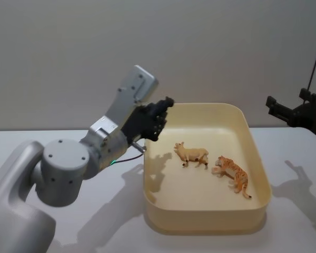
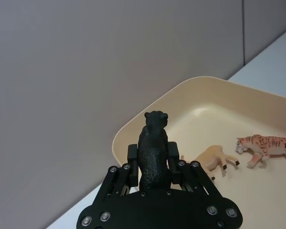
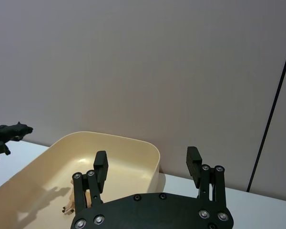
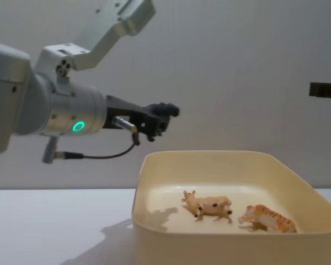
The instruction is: Pick up the toy alternately with two hands and place it into the central storage box.
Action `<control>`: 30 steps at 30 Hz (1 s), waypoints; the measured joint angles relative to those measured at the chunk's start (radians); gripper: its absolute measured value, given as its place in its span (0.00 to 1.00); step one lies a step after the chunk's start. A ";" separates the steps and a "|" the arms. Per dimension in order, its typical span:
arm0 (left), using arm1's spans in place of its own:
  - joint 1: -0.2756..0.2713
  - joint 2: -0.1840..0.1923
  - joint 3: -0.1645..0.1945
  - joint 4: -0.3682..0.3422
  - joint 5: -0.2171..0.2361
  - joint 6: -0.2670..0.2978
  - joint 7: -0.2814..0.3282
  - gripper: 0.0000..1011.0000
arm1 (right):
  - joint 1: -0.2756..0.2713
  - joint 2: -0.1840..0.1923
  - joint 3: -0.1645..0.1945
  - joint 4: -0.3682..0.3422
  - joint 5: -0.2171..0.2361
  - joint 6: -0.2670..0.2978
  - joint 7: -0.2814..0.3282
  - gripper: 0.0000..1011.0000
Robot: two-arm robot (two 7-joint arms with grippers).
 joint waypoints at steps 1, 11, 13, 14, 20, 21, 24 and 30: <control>-0.005 -0.002 0.002 0.004 0.008 -0.003 -0.012 0.33 | 0.000 0.000 0.000 0.000 0.000 0.000 0.000 0.99; -0.083 -0.030 0.026 0.079 0.132 -0.066 -0.185 0.50 | 0.000 0.000 0.000 0.000 0.000 0.000 0.000 0.99; -0.097 -0.035 0.031 0.094 0.151 -0.077 -0.209 0.53 | 0.000 0.000 0.000 0.000 0.000 0.000 0.000 0.99; -0.109 -0.040 0.035 0.107 0.172 -0.091 -0.239 0.60 | 0.000 0.000 0.000 0.000 0.000 0.000 0.000 0.99; -0.158 -0.063 0.052 0.164 0.241 -0.141 -0.323 0.79 | 0.000 0.000 0.000 0.000 0.000 0.000 0.000 0.99; -0.163 -0.065 0.053 0.169 0.247 -0.145 -0.330 0.81 | 0.000 0.000 0.000 0.000 0.000 0.000 0.000 0.99; -0.178 -0.072 0.058 0.187 0.268 -0.160 -0.355 0.90 | 0.000 0.000 0.000 0.000 0.000 0.000 0.000 0.99; -0.200 -0.083 0.066 0.213 0.299 -0.183 -0.393 0.99 | 0.000 0.000 0.000 0.000 0.000 0.000 0.000 0.99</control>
